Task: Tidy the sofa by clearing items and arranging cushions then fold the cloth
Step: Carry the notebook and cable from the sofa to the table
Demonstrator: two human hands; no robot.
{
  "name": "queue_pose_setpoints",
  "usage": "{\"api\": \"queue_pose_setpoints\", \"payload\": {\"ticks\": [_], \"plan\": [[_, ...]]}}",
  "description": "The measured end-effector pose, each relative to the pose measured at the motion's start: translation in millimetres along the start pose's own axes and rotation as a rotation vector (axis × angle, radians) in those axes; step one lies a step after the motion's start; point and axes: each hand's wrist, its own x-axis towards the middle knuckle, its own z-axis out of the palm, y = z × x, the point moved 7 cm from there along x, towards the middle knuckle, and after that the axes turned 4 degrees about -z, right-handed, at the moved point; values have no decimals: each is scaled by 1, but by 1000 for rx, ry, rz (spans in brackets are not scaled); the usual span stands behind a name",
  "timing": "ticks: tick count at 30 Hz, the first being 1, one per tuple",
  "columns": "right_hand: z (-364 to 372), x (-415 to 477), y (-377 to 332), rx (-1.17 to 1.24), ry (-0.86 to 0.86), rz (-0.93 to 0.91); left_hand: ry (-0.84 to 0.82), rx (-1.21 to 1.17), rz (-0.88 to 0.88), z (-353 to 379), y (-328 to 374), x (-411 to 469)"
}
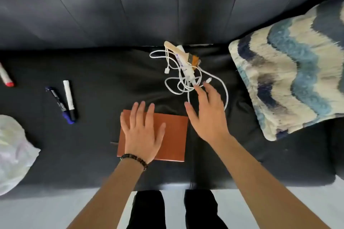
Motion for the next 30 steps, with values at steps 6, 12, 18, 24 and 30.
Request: {"api": "queue_pose_setpoints", "payload": {"ticks": [6,12,18,24,30], "plan": [[65,71,7,-288,-167,-59,-51,210,99,64,-15,31],[80,37,31,-91,-147,-18,-6,235,104,81,-17,40],[47,-14,70,-77,-161,249,-26,219,94,84,-16,42],[60,-33,72,-198,-295,189,5,183,104,83,-16,39],[58,-32,63,-73,-260,262,128,144,176,63,-10,28]]}}
